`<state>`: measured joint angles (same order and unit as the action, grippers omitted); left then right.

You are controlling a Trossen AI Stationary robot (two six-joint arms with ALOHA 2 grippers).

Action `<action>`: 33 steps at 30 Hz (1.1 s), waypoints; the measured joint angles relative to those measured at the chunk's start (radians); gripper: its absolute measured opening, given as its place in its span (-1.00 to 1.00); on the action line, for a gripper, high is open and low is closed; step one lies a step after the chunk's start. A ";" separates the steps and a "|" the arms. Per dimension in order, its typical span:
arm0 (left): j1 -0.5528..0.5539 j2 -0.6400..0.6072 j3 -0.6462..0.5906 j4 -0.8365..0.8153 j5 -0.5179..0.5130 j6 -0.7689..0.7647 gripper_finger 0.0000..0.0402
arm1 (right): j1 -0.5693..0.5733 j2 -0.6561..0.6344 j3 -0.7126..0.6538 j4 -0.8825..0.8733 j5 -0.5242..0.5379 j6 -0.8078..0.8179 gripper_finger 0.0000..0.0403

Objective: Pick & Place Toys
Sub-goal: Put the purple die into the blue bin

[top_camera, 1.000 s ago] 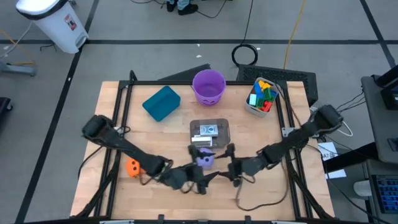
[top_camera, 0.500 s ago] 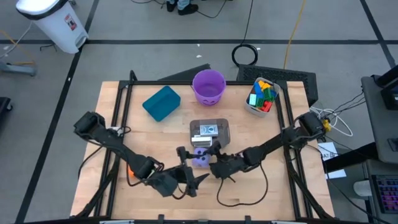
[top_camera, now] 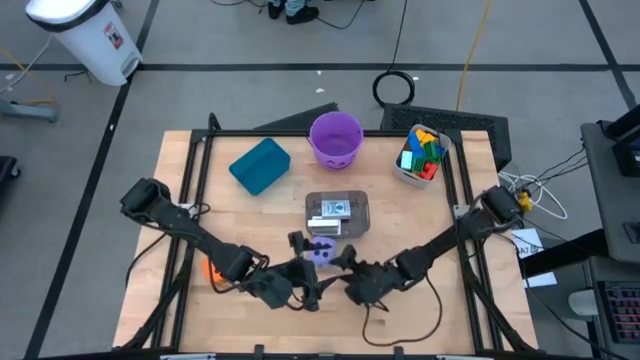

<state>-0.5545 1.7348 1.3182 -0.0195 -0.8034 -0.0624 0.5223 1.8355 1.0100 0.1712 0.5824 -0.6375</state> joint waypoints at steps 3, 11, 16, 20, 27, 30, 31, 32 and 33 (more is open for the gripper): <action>-0.005 0.000 0.000 -0.001 0.004 0.001 0.77 | 0.037 0.000 0.000 0.005 -0.010 0.030 0.48; -0.035 -0.009 0.000 -0.056 0.039 -0.015 0.77 | 0.082 -0.006 0.000 0.081 0.168 -0.009 0.39; -0.014 0.000 0.000 -0.233 0.169 -0.236 0.77 | 0.098 -0.059 0.000 0.078 0.356 0.004 0.35; 0.029 0.001 0.000 -0.336 0.176 -0.444 0.77 | 0.117 -0.130 0.000 0.020 0.386 0.104 0.35; 0.082 0.109 0.000 -0.320 0.252 -0.151 0.77 | 0.159 -0.246 0.000 -0.068 0.385 0.208 0.32; 0.096 0.159 0.000 -0.321 0.280 -0.058 0.77 | 0.171 -0.288 -0.010 -0.084 0.385 0.235 0.32; 0.099 0.171 -0.001 -0.324 0.281 -0.041 0.77 | 0.174 -0.301 -0.018 -0.084 0.385 0.237 0.32; 0.102 0.182 -0.001 -0.327 0.282 -0.032 0.77 | 0.176 -0.315 -0.028 -0.084 0.385 0.237 0.32; 0.107 0.187 -0.001 -0.328 0.278 -0.025 0.77 | 0.179 -0.326 -0.041 -0.077 0.385 0.237 0.32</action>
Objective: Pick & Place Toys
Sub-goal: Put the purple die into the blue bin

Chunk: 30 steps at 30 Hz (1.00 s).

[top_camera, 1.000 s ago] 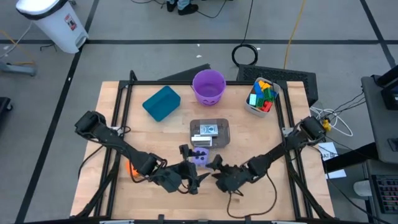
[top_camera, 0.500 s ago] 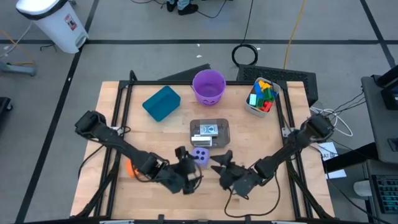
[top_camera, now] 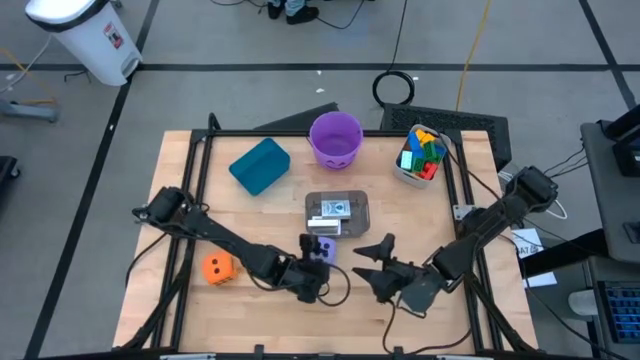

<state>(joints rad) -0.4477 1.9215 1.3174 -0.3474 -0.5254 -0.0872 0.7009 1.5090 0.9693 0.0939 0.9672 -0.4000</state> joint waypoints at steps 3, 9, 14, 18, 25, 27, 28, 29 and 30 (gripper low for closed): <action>0.009 0.004 0.000 -0.020 -0.058 0.007 0.77 | 0.002 -0.032 -0.038 0.013 0.000 0.015 0.31; 0.026 0.004 0.000 -0.060 -0.095 0.023 0.77 | 0.002 -0.069 -0.101 0.014 0.000 0.098 0.31; 0.038 0.019 0.000 -0.075 -0.049 -0.021 0.77 | 0.001 -0.080 -0.123 0.015 0.000 0.105 0.30; 0.046 0.054 0.002 -0.063 -0.052 -0.019 0.77 | 0.000 -0.079 -0.124 0.017 -0.001 0.105 0.30; 0.066 0.112 0.006 -0.052 -0.046 -0.086 0.75 | 0.000 -0.079 -0.124 0.037 -0.001 0.103 0.30; 0.065 0.113 0.006 -0.056 -0.044 -0.090 0.67 | 0.000 -0.079 -0.124 0.040 -0.001 0.103 0.30; 0.065 0.113 0.005 -0.060 -0.036 -0.095 0.61 | 0.000 -0.079 -0.124 0.040 -0.001 0.102 0.30; 0.066 0.113 0.005 -0.061 -0.026 -0.103 0.53 | 0.000 -0.079 -0.124 0.041 -0.001 0.102 0.30; 0.067 0.113 0.005 -0.063 -0.016 -0.112 0.45 | 0.000 -0.079 -0.124 0.041 -0.001 0.102 0.30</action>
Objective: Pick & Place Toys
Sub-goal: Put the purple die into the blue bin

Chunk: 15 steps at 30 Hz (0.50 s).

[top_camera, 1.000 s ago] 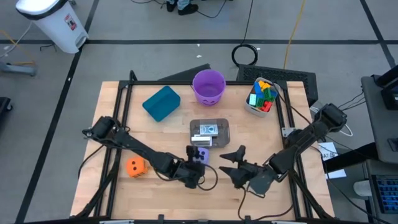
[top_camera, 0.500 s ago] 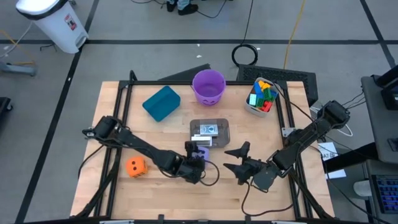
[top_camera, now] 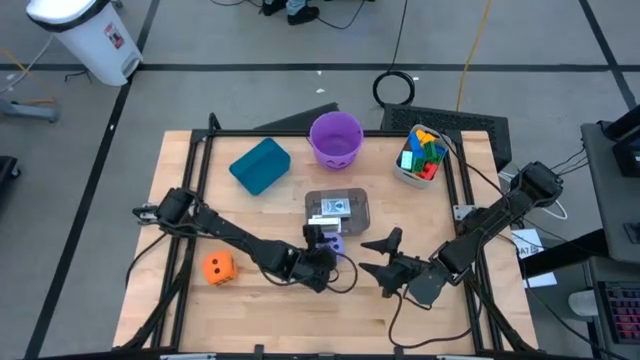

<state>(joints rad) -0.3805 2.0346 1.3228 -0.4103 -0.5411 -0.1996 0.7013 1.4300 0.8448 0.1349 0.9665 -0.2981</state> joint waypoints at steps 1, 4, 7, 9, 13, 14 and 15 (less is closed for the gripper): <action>0.000 0.000 0.000 -0.002 0.007 -0.007 0.37 | 0.000 0.000 0.000 0.002 0.000 0.000 0.30; 0.000 0.000 -0.001 -0.005 0.017 -0.025 0.33 | 0.000 0.000 0.000 0.010 0.000 0.000 0.30; 0.000 0.000 -0.001 -0.007 0.024 -0.052 0.33 | 0.000 0.000 0.000 0.011 0.000 0.000 0.30; 0.000 0.000 -0.002 -0.008 0.027 -0.064 0.33 | 0.000 0.000 0.000 0.011 0.000 -0.001 0.30; -0.006 0.000 -0.003 -0.007 0.027 -0.065 0.33 | 0.001 0.000 0.000 0.011 0.000 -0.001 0.30; -0.010 -0.001 -0.003 -0.007 0.021 -0.065 0.32 | 0.001 0.000 0.000 0.011 0.000 -0.001 0.30; -0.016 -0.008 -0.004 -0.009 0.010 -0.067 0.32 | 0.001 0.000 0.000 0.011 0.000 -0.001 0.30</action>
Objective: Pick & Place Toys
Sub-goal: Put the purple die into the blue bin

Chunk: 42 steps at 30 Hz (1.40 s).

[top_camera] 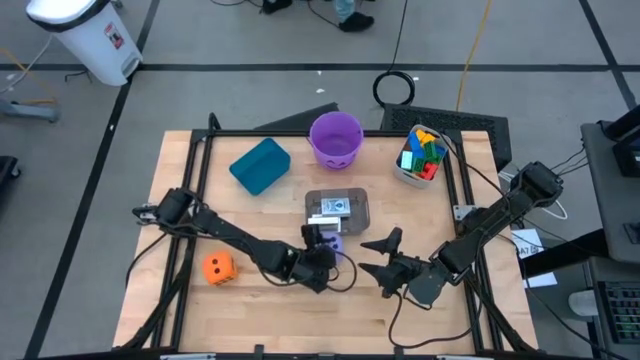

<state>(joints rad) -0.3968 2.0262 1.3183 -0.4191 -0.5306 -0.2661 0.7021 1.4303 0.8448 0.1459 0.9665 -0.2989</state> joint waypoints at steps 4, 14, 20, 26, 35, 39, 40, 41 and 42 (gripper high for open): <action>-0.037 -0.042 -0.006 -0.009 -0.058 -0.003 0.29 | 0.000 0.000 0.000 0.000 0.000 0.000 0.30; -0.115 -0.269 -0.005 -0.022 -0.141 0.000 0.00 | 0.000 0.000 0.000 0.001 0.000 0.002 0.30; -0.124 -0.404 -0.004 -0.226 -0.354 -0.014 0.00 | 0.000 0.000 0.000 0.000 -0.002 0.007 0.30; -0.016 -0.515 -0.003 -0.516 -0.504 -0.164 0.00 | 0.000 0.000 0.000 0.006 -0.003 0.007 0.30; 0.373 -0.603 -0.153 -0.571 -0.510 -0.218 -0.11 | 0.000 0.000 0.000 0.006 -0.003 0.007 0.30; 0.552 -0.606 -0.272 -0.430 -0.454 -0.153 -0.06 | 0.000 0.000 0.000 0.003 -0.004 0.000 0.30; 0.592 -0.606 -0.299 -0.383 -0.435 -0.123 -0.05 | 0.000 0.000 0.000 0.003 -0.004 -0.001 0.30; 0.632 -0.606 -0.329 -0.315 -0.415 -0.090 -0.05 | 0.000 0.000 0.000 0.003 -0.004 -0.002 0.30; 0.668 -0.602 -0.361 -0.232 -0.394 -0.055 -0.05 | 0.000 0.000 0.000 0.003 -0.004 -0.002 0.30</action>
<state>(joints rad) 0.2709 1.4239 0.9570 -0.6515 -0.9246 -0.3209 0.7021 1.4307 0.8452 0.1486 0.9627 -0.3011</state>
